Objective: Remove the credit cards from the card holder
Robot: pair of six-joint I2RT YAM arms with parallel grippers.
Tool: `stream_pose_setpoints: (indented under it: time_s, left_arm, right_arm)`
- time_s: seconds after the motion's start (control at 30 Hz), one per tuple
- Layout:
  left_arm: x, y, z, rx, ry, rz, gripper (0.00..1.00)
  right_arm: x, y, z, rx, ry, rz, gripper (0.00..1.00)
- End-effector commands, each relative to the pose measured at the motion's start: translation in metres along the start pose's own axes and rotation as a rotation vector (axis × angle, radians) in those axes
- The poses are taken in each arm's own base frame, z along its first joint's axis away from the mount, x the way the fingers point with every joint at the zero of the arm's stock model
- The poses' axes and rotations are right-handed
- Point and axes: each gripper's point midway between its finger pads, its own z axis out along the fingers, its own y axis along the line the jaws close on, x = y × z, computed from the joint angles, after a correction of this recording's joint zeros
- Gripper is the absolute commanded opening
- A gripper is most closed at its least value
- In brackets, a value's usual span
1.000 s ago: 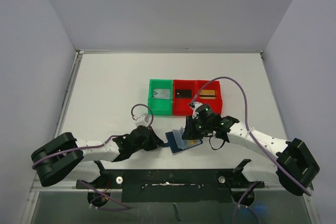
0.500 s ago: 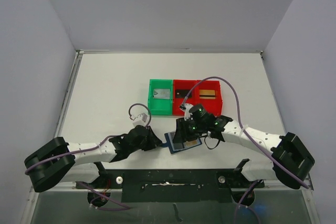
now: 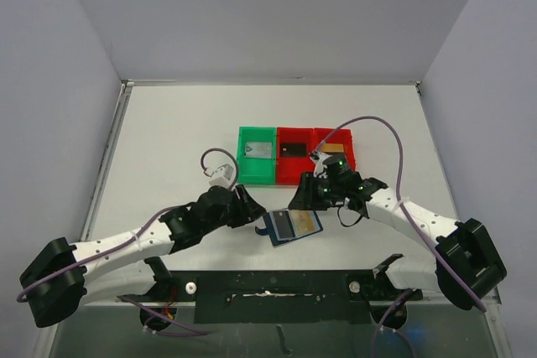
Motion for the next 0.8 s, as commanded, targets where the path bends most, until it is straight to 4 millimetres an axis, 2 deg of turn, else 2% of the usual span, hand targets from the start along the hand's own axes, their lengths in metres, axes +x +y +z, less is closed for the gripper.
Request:
stream_pose_setpoints:
  time_s: [0.0,0.13,0.23,0.33,0.47,0.57,0.7,0.77]
  left_arm:
    - [-0.010,-0.052,-0.004,0.126,0.039,0.012,0.44]
    - [-0.004,-0.073,0.004,0.165,0.104,0.000,0.44]
    - [-0.002,-0.085,0.010,0.197,0.123,0.004,0.44]
    - [-0.001,-0.089,0.019,0.210,0.136,0.001,0.44]
    - [0.012,-0.084,0.035,0.189,0.186,0.022,0.43]
    - [0.027,-0.076,0.044,0.190,0.233,0.012,0.34]
    - [0.044,-0.058,0.054,0.133,0.284,0.017,0.14]
    - [0.050,-0.049,0.056,0.092,0.293,0.020,0.08]
  right_arm:
    - [0.004,0.002,0.000,-0.023,-0.020,0.076,0.38]
    - [0.006,-0.014,-0.003,0.034,-0.100,0.250,0.36]
    - [0.003,-0.011,-0.009,-0.020,-0.190,0.319,0.39]
    - [0.002,-0.017,-0.012,-0.020,-0.229,0.336,0.39]
    - [0.004,-0.011,-0.011,-0.051,-0.183,0.277,0.40]
    - [0.010,-0.013,-0.003,-0.034,-0.114,0.276,0.39]
    - [0.021,-0.015,0.009,-0.044,-0.040,0.275,0.37]
    - [0.027,-0.012,0.014,-0.067,-0.006,0.270,0.36]
